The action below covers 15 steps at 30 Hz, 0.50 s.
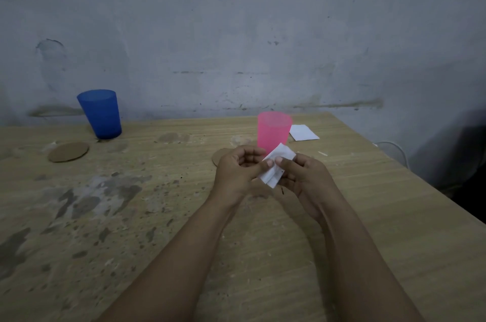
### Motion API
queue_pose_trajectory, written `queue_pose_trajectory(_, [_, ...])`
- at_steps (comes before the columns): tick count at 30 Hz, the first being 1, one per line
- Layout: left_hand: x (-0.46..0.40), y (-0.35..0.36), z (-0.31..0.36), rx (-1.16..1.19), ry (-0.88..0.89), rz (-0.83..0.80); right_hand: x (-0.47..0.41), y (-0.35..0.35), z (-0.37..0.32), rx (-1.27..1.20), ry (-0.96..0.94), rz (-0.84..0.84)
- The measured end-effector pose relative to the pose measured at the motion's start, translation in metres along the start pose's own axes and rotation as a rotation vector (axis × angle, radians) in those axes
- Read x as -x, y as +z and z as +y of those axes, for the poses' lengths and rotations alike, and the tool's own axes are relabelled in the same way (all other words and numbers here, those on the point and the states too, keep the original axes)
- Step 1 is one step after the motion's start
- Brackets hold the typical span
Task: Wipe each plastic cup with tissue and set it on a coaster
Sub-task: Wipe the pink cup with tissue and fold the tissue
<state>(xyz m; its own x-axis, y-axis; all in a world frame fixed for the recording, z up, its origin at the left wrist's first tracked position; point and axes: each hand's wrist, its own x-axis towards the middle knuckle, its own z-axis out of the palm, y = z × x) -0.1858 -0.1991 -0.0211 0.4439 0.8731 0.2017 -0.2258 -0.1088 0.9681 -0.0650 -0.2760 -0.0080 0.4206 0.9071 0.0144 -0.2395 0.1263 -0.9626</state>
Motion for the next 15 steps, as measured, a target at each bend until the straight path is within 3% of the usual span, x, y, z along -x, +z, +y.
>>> queue_pose_trajectory(4, [-0.0004,0.0012,-0.0011,0.038,-0.027,0.025,-0.0010,0.0004,0.0006,0.069,-0.099,0.142])
queue_pose_trajectory(15, [-0.0026,0.0022,-0.0021,0.235,-0.125,-0.010,0.0001,0.0057,0.0008,0.069,-0.049,0.082])
